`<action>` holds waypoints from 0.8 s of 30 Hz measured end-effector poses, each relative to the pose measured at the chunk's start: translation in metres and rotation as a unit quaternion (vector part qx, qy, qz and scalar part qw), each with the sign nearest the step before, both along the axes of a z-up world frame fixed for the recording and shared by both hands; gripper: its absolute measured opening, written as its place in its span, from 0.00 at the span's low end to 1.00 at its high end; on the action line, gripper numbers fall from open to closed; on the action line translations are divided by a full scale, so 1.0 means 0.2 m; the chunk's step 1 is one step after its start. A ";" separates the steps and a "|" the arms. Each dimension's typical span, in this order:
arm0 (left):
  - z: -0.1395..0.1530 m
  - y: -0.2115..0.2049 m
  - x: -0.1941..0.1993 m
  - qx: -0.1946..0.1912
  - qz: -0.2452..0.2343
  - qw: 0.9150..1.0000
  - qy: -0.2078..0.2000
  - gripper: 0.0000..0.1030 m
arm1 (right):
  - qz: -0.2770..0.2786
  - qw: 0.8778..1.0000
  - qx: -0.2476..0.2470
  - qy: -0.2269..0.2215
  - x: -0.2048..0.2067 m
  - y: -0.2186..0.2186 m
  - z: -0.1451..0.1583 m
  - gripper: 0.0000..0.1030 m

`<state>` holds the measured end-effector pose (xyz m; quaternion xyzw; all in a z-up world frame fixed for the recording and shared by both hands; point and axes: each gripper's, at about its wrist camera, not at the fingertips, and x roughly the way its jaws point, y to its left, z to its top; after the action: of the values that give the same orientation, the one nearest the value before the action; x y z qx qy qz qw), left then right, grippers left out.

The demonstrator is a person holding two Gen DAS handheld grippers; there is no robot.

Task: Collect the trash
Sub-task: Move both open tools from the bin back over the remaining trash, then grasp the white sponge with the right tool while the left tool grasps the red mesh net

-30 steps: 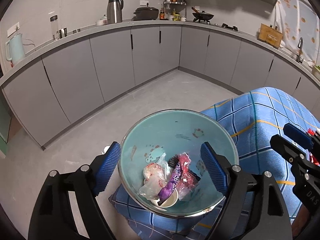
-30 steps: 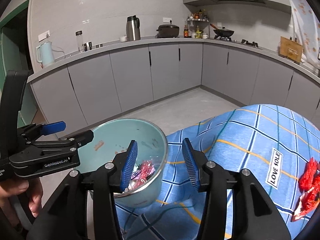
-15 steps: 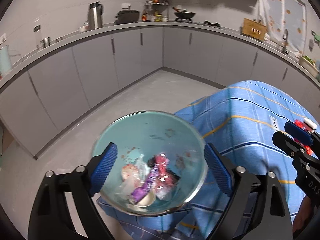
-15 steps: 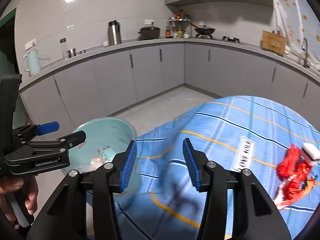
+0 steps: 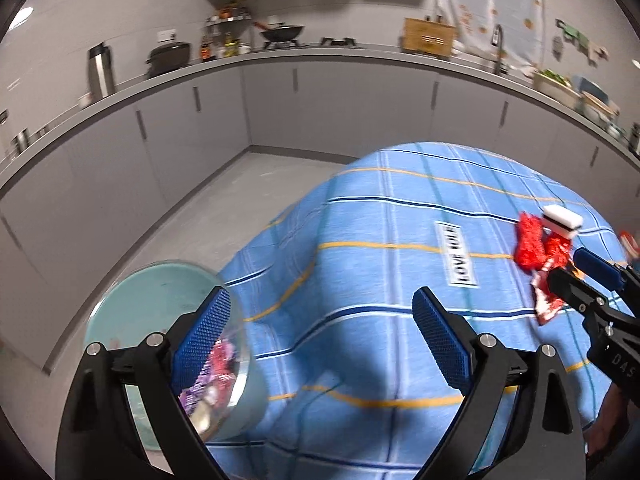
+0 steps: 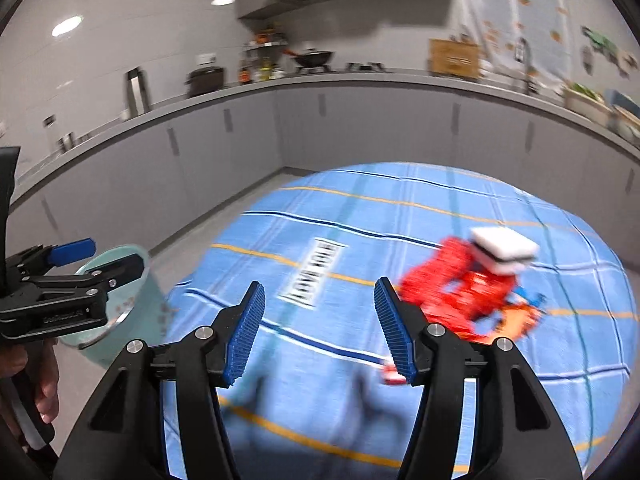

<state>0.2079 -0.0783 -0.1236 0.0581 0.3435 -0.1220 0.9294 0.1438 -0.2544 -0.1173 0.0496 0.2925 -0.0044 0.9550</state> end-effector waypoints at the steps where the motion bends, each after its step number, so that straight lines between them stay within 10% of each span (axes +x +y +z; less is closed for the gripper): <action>1: 0.00 -0.04 0.00 0.001 -0.006 1.000 -0.001 0.88 | -0.010 1.000 -0.001 0.001 -0.01 -0.04 -0.01 0.56; 24: -0.09 -0.78 0.27 0.025 -0.109 0.994 0.012 0.92 | -0.130 0.991 -0.013 0.022 0.17 -0.69 -0.07 0.61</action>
<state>0.2621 -0.2342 -0.1423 0.1166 0.3491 -0.2143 0.9048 0.1776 -0.3921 -0.1321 0.0742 0.3042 -0.1335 0.9403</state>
